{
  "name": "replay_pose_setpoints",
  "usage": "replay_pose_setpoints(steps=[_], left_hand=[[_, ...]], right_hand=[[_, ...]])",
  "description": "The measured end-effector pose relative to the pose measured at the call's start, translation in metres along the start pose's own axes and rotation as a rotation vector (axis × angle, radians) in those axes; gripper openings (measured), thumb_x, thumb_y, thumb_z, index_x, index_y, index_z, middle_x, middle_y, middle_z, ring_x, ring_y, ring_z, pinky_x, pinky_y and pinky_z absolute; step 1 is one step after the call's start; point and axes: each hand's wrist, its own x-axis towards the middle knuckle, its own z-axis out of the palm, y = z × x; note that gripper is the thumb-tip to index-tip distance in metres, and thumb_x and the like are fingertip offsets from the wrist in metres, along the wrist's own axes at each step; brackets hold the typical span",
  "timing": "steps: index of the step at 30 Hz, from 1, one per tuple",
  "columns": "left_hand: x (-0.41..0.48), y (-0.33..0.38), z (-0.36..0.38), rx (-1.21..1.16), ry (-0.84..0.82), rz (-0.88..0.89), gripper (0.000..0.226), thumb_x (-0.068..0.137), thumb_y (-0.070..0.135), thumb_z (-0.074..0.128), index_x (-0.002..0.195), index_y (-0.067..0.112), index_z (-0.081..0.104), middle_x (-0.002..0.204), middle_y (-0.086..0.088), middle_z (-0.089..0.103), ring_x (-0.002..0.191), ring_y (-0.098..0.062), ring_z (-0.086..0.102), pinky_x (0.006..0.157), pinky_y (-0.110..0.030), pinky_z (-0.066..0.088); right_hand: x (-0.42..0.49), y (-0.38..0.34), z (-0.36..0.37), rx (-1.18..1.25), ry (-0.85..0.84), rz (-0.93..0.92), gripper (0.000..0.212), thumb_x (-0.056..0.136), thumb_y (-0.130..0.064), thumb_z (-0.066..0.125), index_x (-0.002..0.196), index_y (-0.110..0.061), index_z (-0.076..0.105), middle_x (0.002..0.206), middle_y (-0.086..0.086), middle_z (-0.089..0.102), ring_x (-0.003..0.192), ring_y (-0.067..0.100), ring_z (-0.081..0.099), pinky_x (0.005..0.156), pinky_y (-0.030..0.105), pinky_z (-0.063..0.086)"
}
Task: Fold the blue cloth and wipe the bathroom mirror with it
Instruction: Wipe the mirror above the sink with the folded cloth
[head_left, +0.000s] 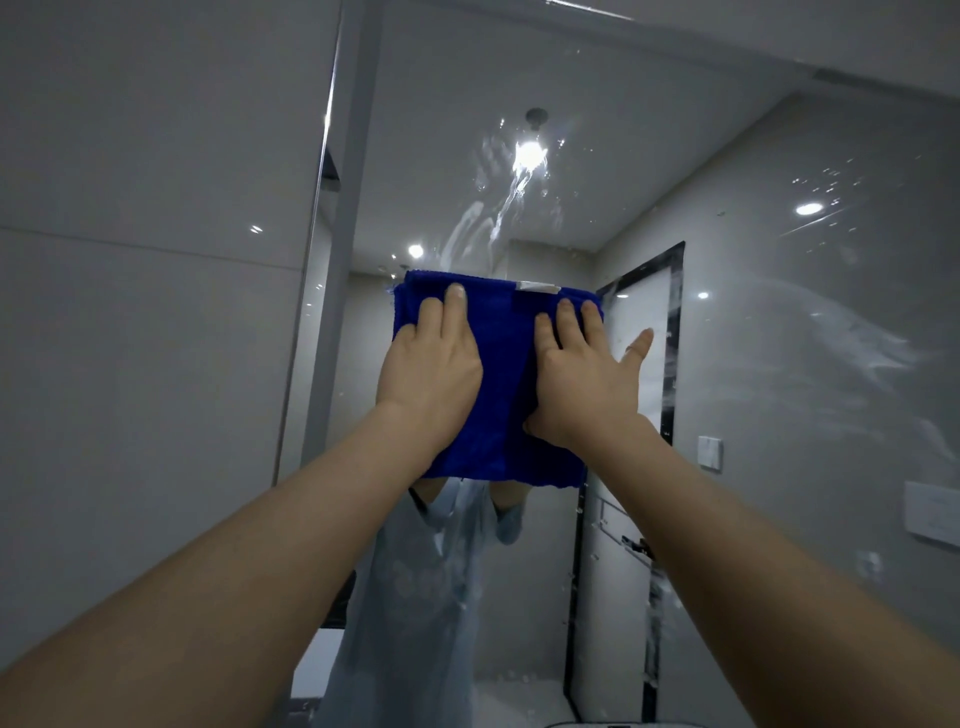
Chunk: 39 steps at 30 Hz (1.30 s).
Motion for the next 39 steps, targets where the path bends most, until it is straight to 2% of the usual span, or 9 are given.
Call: replay_pose_setpoints(steps=[3,8,11,17,22,27,30,34,39], left_hand=[[0.002,-0.003,0.004,0.004,-0.01,0.045,0.053,0.092,0.012,0.043,0.139,-0.004,0.024,0.153,-0.021,-0.007,0.132,-0.033,0.022,0.097,-0.032,0.039],[0.002,-0.007,0.008,-0.05,-0.02,0.065,0.075,0.09,0.028,0.043,0.145,-0.004,0.003,0.154,-0.019,-0.01,0.142,-0.032,0.005,0.112,-0.035,0.028],[0.001,-0.008,0.01,-0.068,-0.026,0.071,0.084,0.087,0.038,0.041,0.146,0.0,-0.006,0.154,-0.02,-0.012,0.142,-0.033,0.0,0.114,-0.036,0.022],[-0.001,-0.005,0.02,-0.067,-0.042,0.112,0.085,0.087,0.048,0.035,0.143,0.021,-0.024,0.15,-0.024,-0.023,0.141,-0.037,-0.012,0.111,-0.038,0.018],[-0.001,-0.004,0.027,-0.067,-0.023,0.113,0.092,0.083,0.069,0.026,0.144,0.02,-0.024,0.15,-0.024,-0.024,0.142,-0.036,-0.013,0.111,-0.038,0.016],[-0.001,-0.002,0.038,-0.066,0.028,0.098,0.095,0.081,0.071,0.026,0.133,0.019,-0.034,0.148,-0.024,-0.027,0.14,-0.036,-0.02,0.115,-0.043,0.002],[-0.001,-0.002,0.047,-0.144,0.133,0.089,0.091,0.072,0.072,0.008,0.138,0.019,-0.025,0.151,-0.026,-0.018,0.141,-0.038,-0.016,0.114,-0.045,-0.002],[0.004,-0.003,0.06,-0.102,0.295,0.091,0.096,0.069,0.071,0.022,0.145,0.012,0.025,0.146,-0.031,0.024,0.138,-0.042,0.018,0.109,-0.048,0.01],[0.003,-0.003,0.059,-0.004,0.31,0.059,0.094,0.069,0.074,0.011,0.144,0.017,0.008,0.148,-0.029,0.021,0.138,-0.046,0.017,0.105,-0.059,-0.003]], right_hand=[[0.0,-0.001,-0.005,-0.018,0.002,-0.021,0.097,0.078,-0.032,0.067,0.148,-0.011,0.004,0.157,0.011,-0.001,0.144,0.028,-0.009,0.109,0.063,0.0],[0.004,-0.005,-0.012,0.065,-0.01,-0.045,0.093,0.076,-0.039,0.065,0.146,-0.003,0.015,0.156,0.016,0.006,0.145,0.028,-0.002,0.115,0.05,0.005],[0.005,-0.007,-0.013,0.185,0.001,-0.032,0.089,0.078,-0.043,0.063,0.143,0.0,0.022,0.155,0.018,0.008,0.144,0.03,0.002,0.118,0.043,0.01],[0.008,-0.013,-0.013,0.135,0.041,-0.002,0.081,0.083,-0.048,0.05,0.141,0.003,0.028,0.153,0.023,0.016,0.143,0.034,0.008,0.115,0.046,0.009],[0.002,-0.019,0.006,0.254,0.091,0.017,0.089,0.083,-0.044,0.051,0.146,0.002,0.009,0.155,0.021,-0.004,0.144,0.032,-0.009,0.116,0.045,-0.003],[0.002,-0.019,0.029,0.33,0.191,0.018,0.091,0.085,-0.053,0.037,0.147,-0.002,-0.005,0.154,0.017,-0.018,0.142,0.029,-0.02,0.112,0.041,-0.015],[0.003,-0.018,0.042,0.324,0.275,0.003,0.093,0.077,-0.058,0.024,0.148,-0.004,-0.004,0.155,0.016,-0.017,0.142,0.027,-0.019,0.108,0.037,-0.019],[0.006,-0.017,0.055,0.319,0.377,-0.01,0.096,0.072,-0.064,0.011,0.148,-0.008,-0.003,0.156,0.014,-0.013,0.14,0.021,-0.021,0.109,0.038,-0.018],[0.009,-0.017,0.06,0.32,0.432,-0.016,0.088,0.075,-0.061,0.013,0.148,-0.015,-0.003,0.157,0.011,-0.008,0.143,0.024,-0.013,0.11,0.039,-0.015]])
